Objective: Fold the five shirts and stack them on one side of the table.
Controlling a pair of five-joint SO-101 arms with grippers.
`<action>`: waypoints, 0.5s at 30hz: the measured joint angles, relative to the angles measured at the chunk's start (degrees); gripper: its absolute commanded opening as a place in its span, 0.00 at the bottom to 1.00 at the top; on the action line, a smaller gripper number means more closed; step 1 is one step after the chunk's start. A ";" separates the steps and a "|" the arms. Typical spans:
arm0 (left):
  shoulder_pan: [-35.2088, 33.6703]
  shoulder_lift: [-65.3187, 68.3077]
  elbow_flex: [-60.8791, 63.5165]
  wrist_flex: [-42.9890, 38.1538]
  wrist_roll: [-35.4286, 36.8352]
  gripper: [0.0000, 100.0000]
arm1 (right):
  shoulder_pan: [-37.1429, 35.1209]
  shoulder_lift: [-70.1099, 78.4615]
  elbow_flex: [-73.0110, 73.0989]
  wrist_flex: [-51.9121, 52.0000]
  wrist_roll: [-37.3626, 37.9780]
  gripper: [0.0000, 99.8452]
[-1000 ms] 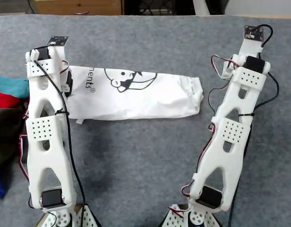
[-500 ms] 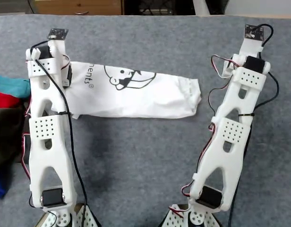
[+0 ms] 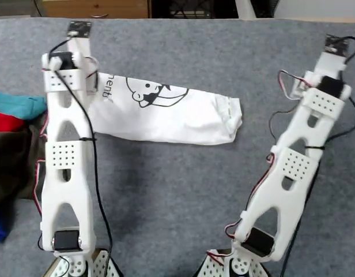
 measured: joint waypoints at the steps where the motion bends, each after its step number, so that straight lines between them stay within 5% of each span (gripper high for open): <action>1: 0.79 0.00 0.00 0.00 0.00 0.03 | 0.62 0.00 0.00 -0.09 0.00 0.01; 15: 1.76 0.00 0.26 0.00 0.00 0.03 | 0.97 0.00 0.00 -0.44 0.00 0.01</action>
